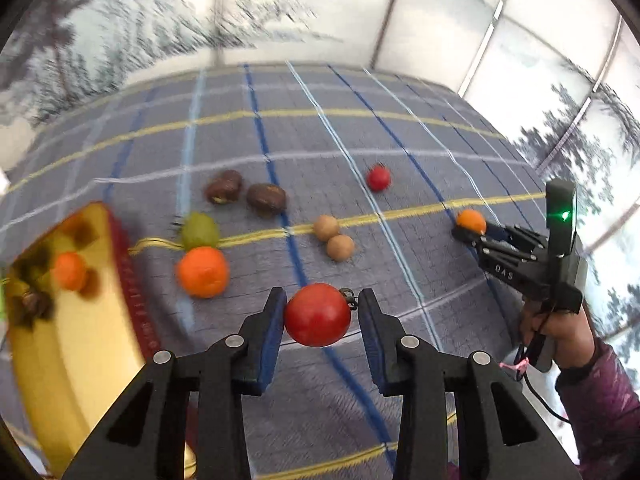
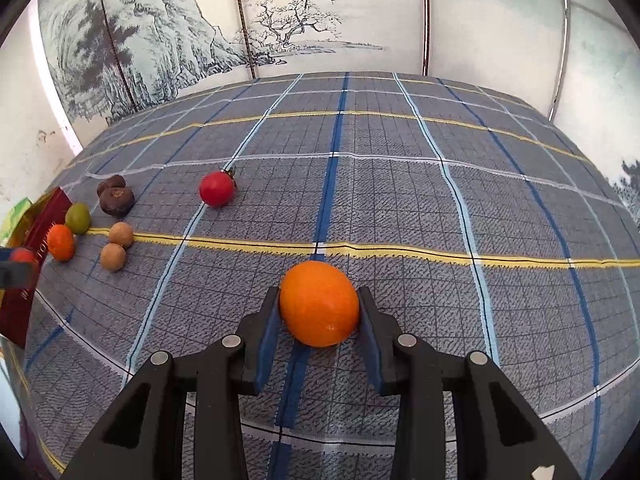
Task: Organize fruits
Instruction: 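Carry the red tomato into the gold tray and open the left gripper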
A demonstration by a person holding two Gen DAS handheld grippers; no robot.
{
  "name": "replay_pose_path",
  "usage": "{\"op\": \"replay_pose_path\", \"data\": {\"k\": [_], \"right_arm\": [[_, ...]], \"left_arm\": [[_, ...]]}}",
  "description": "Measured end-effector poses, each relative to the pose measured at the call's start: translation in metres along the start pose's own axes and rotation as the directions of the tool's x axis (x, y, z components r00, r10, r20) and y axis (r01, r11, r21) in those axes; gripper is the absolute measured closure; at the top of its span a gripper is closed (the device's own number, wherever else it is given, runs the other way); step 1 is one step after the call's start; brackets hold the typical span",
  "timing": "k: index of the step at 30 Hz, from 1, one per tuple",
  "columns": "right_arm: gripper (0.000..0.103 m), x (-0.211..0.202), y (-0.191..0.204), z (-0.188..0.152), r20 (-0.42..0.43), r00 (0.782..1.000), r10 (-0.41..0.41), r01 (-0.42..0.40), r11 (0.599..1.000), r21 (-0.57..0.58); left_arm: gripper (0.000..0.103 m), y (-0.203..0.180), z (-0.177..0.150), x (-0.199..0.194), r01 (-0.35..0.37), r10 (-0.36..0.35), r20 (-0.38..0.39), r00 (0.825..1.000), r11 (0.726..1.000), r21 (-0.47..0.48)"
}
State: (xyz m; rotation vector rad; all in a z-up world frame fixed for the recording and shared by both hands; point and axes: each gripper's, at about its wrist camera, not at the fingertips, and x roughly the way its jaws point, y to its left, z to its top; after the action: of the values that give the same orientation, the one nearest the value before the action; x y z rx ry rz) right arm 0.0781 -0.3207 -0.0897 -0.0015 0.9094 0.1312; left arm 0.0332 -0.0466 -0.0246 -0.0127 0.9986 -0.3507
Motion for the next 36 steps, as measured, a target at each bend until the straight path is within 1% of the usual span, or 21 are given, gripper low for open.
{"op": "replay_pose_path", "data": {"k": [6,10,19,22,27,31,36], "right_arm": [[0.069,0.001,0.006,0.000,-0.005,0.999,-0.034,0.034,0.999,-0.029],[0.069,0.001,0.008,0.000,-0.006,0.999,-0.045,0.045,0.998,-0.037],[0.070,0.002,0.009,0.000,-0.007,0.999,-0.052,0.052,0.998,-0.042],[0.070,0.002,0.008,0.000,-0.007,0.999,-0.054,0.053,0.998,-0.043],[0.070,0.002,0.008,0.000,-0.007,0.999,-0.054,0.054,0.998,-0.043],[0.070,0.002,0.009,0.000,-0.007,0.999,-0.054,0.054,0.998,-0.043],[0.070,0.002,0.009,0.000,-0.007,0.998,-0.055,0.054,0.998,-0.043]], "left_arm": [[0.065,0.025,-0.009,-0.031,-0.075,0.078,0.052,0.996,0.996,-0.058],[0.065,0.039,-0.019,-0.043,-0.150,0.155,0.075,0.985,0.987,-0.063],[0.065,0.081,-0.036,-0.057,-0.245,0.254,0.080,0.964,0.963,-0.110],[0.065,0.094,-0.041,-0.056,-0.286,0.296,0.071,0.953,0.951,-0.118],[0.065,0.118,-0.049,-0.050,-0.327,0.335,0.038,0.941,0.935,-0.139],[0.065,0.136,-0.054,-0.041,-0.365,0.370,0.005,0.929,0.919,-0.146],[0.065,0.153,-0.060,-0.033,-0.394,0.395,-0.025,0.918,0.906,-0.156]]}}
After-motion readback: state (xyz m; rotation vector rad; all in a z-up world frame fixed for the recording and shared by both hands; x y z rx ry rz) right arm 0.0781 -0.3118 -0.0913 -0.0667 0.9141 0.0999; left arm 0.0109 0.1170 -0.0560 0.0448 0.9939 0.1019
